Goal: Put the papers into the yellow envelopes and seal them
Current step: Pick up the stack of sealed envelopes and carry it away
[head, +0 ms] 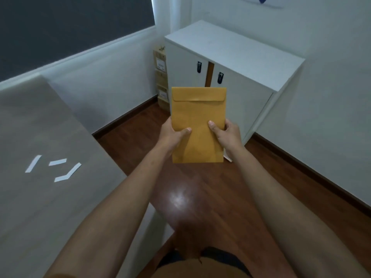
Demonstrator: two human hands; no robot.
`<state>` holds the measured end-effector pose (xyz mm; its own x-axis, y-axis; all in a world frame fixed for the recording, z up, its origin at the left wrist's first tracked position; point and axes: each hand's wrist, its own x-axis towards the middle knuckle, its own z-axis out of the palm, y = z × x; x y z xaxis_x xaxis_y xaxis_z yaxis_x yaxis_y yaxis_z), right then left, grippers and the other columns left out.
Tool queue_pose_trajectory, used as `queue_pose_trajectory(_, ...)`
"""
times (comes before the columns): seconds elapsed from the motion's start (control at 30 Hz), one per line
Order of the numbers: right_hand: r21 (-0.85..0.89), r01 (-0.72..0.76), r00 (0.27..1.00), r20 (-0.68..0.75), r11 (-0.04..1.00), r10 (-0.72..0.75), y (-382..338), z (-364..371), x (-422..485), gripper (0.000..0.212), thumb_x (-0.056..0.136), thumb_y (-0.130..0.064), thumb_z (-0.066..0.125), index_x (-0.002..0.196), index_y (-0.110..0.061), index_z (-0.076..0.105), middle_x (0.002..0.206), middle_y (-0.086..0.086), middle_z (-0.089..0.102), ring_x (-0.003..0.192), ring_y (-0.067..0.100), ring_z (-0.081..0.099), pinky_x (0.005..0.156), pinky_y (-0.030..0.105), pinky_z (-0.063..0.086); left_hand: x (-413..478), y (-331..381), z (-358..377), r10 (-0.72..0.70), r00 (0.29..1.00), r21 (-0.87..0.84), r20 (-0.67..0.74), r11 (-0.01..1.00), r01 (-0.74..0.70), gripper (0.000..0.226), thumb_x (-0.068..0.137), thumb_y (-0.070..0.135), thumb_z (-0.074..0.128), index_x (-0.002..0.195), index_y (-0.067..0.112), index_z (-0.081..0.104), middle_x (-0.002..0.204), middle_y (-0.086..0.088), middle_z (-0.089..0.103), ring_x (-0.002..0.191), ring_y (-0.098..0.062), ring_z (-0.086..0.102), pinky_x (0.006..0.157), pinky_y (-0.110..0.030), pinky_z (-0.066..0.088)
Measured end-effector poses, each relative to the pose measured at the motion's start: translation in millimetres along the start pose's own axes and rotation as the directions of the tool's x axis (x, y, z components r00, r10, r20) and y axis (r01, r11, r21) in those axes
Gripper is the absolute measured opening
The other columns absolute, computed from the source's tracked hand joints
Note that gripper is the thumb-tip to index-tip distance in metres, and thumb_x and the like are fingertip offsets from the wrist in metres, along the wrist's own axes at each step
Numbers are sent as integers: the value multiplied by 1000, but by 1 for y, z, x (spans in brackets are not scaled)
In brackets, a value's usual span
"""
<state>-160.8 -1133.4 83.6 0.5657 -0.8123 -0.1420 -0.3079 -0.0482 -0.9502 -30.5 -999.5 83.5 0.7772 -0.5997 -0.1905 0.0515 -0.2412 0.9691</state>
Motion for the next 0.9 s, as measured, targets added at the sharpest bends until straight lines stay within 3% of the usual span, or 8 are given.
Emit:
queue_pose_trajectory(0.2, -26, -33, 996, -78, 999, 31, 4, -9, 50, 47, 82, -50, 71, 117, -19, 66, 117, 2, 69, 106, 23, 65, 92, 49, 54, 50, 11, 26, -5, 999, 40, 53, 999, 3, 64, 79, 22, 80, 134, 20, 50, 128, -3, 59, 113, -21, 58, 96, -42, 50)
queue_pose_trajectory(0.37, -17, -61, 995, -86, 998, 59, 7, -25, 103, 42, 82, -47, 73, 114, -20, 67, 112, 1, 70, 102, 22, 66, 90, 48, 55, 95, 24, 56, -25, 997, 57, 67, 998, 21, 62, 80, 22, 79, 134, 20, 50, 119, 2, 58, 106, -17, 56, 89, -36, 49)
queue_pose_trajectory(0.53, 5, -52, 995, -84, 999, 52, -9, -54, 165, 28, 80, -32, 79, 101, -18, 67, 97, -4, 68, 94, 18, 66, 84, 41, 57, 142, 45, 93, -45, 998, 40, 33, 998, 43, 61, 80, 23, 79, 134, 19, 50, 122, 0, 59, 106, -17, 56, 89, -35, 48)
queue_pose_trajectory(0.73, -6, -90, 992, -85, 996, 90, -27, -88, 253, 37, 77, -25, 80, 105, -21, 56, 101, -2, 66, 95, 17, 65, 88, 42, 56, 211, 80, 138, -74, 996, 71, -57, 994, 78, 54, 80, 25, 78, 124, 22, 47, 118, 0, 59, 106, -20, 58, 92, -41, 50)
queue_pose_trajectory(0.9, -27, -63, 995, -78, 998, 61, -40, -97, 312, 40, 75, -23, 81, 107, -18, 58, 102, -4, 62, 97, 15, 62, 87, 33, 54, 265, 99, 156, -113, 990, 67, -86, 991, 119, 46, 82, 22, 74, 117, 18, 46, 109, 2, 59, 98, -19, 58, 82, -37, 49)
